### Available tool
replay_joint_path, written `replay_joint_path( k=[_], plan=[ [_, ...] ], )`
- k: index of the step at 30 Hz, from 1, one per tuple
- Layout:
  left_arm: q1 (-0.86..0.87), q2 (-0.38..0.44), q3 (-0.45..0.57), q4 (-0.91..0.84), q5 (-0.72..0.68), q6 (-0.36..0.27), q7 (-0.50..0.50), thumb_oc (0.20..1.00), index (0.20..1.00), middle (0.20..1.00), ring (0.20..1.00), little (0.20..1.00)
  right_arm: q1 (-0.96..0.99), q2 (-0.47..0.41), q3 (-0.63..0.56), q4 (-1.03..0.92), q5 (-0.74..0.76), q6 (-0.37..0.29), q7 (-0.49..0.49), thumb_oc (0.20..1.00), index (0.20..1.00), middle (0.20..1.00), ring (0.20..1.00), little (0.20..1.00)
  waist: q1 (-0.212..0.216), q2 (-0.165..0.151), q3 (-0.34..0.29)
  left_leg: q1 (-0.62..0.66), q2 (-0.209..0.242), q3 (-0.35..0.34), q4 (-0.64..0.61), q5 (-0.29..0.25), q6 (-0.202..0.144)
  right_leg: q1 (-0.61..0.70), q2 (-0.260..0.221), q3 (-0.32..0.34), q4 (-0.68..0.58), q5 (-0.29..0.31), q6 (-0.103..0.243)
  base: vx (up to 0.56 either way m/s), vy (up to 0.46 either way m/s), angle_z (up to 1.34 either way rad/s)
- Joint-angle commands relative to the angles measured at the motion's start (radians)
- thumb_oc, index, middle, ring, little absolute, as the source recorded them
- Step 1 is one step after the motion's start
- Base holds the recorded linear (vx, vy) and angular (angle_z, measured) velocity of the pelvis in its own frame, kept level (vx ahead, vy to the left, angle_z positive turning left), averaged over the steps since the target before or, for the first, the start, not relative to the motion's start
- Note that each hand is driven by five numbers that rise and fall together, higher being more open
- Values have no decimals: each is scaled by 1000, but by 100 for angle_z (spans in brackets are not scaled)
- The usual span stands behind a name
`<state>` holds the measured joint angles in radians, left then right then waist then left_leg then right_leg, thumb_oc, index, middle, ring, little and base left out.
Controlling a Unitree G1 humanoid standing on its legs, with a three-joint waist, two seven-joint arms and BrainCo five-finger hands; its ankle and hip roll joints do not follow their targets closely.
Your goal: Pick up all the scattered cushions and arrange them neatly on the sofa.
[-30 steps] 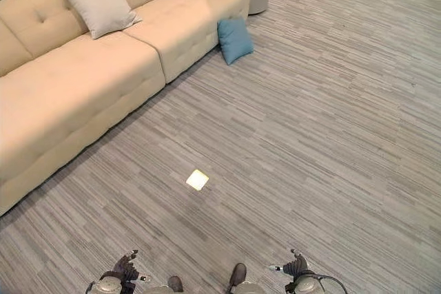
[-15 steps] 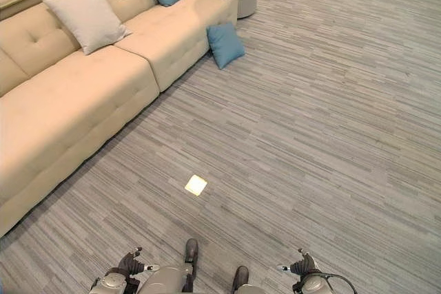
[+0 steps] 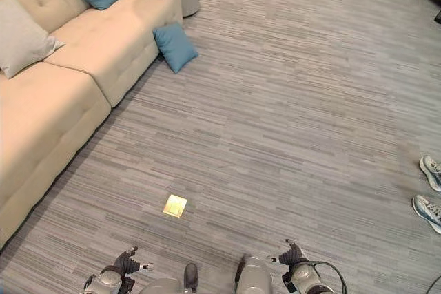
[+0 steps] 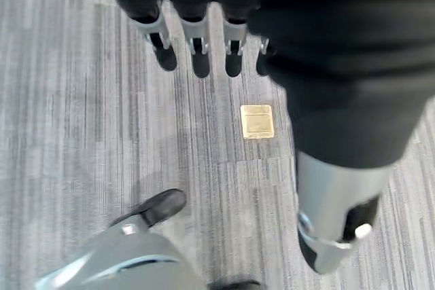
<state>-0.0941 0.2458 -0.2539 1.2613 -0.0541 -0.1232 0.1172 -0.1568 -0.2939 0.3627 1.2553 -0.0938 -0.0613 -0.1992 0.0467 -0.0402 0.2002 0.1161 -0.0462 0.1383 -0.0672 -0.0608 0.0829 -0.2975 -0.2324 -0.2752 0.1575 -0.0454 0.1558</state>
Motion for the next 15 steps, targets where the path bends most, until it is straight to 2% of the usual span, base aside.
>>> replay_joint_path(
  k=[1, 2, 3, 4, 5, 6, 7, 8, 9, 11, 12, 13, 14, 15],
  plan=[
    [-20, -5, -7, 17, 19, -22, 15, 1000, 1000, 1000, 1000, 1000, -24, -76, -3, 0, -14, 0, -7, 1000, 1000, 1000, 1000, 1000, -16, 19, 20, 25, 36, -113, 82, -131, -48, 90, 70, 67, -69, 62, -4, 410, -238, 13],
    [-23, -6, -15, 18, 30, -23, 14, 1000, 1000, 1000, 1000, 1000, -16, -75, -7, 3, -7, -2, -7, 1000, 1000, 1000, 1000, 1000, -23, 10, 13, 37, 31, -131, 86, -147, -49, 103, 89, 112, -74, 63, -8, 379, -255, 32],
    [-11, -12, -14, 23, 34, -25, 16, 1000, 1000, 1000, 1000, 1000, 5, -73, -8, 8, -4, -2, -2, 1000, 1000, 1000, 1000, 1000, -26, 5, -9, 58, 45, -136, 111, -169, -62, 124, 95, 114, -71, 71, -27, 385, -256, 46],
    [-10, -12, -14, 22, 34, -25, 16, 1000, 1000, 1000, 1000, 1000, 5, -73, -8, 8, -4, -2, -2, 1000, 1000, 1000, 1000, 1000, -28, 5, -9, 58, 46, -138, 112, -170, -63, 125, 96, 112, -71, 70, -27, 384, -283, 56],
    [-7, -17, -16, 24, 31, -26, 18, 1000, 1000, 1000, 1000, 1000, 11, -74, -9, 7, -3, -5, -3, 1000, 1000, 1000, 1000, 1000, -33, 9, -15, 47, 61, -143, 164, -156, -81, 142, 103, 105, -75, 64, -38, 211, -235, 67],
    [-8, -22, -20, 23, 26, -23, 13, 1000, 1000, 1000, 1000, 1000, 17, -74, -12, 7, 3, -9, -2, 1000, 1000, 1000, 1000, 1000, -36, 9, -12, 5, 76, -142, 289, -121, -98, 165, 112, 103, -75, 52, -58, 292, -512, 63],
    [-15, -31, -33, 11, 23, -21, 7, 1000, 1000, 1000, 1000, 1000, 22, -77, -14, 1, 17, -13, -11, 1000, 1000, 1000, 1000, 1000, -34, -4, 20, -137, 125, -97, 585, -36, -119, 222, 111, 77, -86, 23, -99, 229, -551, 47],
    [-18, -31, -33, 4, 19, -16, 12, 1000, 1000, 1000, 1000, 1000, 21, -76, -12, -5, 31, -16, -14, 1000, 1000, 1000, 1000, 1000, -32, -14, 34, -177, 158, -60, 686, -10, -115, 255, 122, 65, -89, 2, -128, 212, -546, 44],
    [-18, -27, -30, -1, 10, -15, 16, 1000, 1000, 1000, 1000, 1000, 22, -76, -16, -6, 43, -15, -12, 1000, 1000, 1000, 1000, 1000, -27, -26, 38, -206, 172, -27, 725, -1, -111, 280, 120, 51, -98, -16, -140, 204, -348, 55],
    [-19, -27, -32, -3, 7, -17, 18, 1000, 1000, 1000, 1000, 1000, 25, -76, -18, -5, 48, -10, -11, 1000, 1000, 1000, 1000, 1000, -20, -29, 43, -248, 177, -4, 751, -11, -109, 306, 123, 39, -107, -29, -144, 192, -173, 19],
    [-12, -29, -31, -2, 1, -20, 19, 1000, 1000, 1000, 1000, 1000, 29, -76, -18, -7, 53, -11, -10, 1000, 1000, 1000, 1000, 1000, 3, -24, 46, -312, 139, 11, 710, -36, -107, 351, 133, 34, -125, -47, -139, 166, -68, -19],
    [-12, -29, -31, -2, 1, -20, 19, 1000, 1000, 1000, 1000, 1000, 29, -76, -18, -7, 53, -11, -10, 1000, 1000, 1000, 1000, 1000, 4, -24, 47, -311, 139, 11, 711, -37, -107, 352, 133, 34, -125, -47, -138, 400, -125, -6],
    [2, -30, -27, 1, 3, -20, 13, 1000, 1000, 1000, 1000, 1000, 31, -78, -17, -9, 54, -13, -11, 1000, 1000, 1000, 1000, 1000, 28, -18, 39, -333, 90, 38, 555, -50, -97, 396, 151, 34, -148, -70, -122, 348, -75, -6],
    [8, -29, -24, 3, 7, -20, 12, 1000, 1000, 1000, 1000, 1000, 33, -79, -17, -10, 53, -15, -12, 1000, 1000, 1000, 1000, 1000, 33, -11, 30, -353, 85, 67, 456, -21, -92, 413, 163, 28, -158, -80, -114, 496, -88, -15]
  ],
)
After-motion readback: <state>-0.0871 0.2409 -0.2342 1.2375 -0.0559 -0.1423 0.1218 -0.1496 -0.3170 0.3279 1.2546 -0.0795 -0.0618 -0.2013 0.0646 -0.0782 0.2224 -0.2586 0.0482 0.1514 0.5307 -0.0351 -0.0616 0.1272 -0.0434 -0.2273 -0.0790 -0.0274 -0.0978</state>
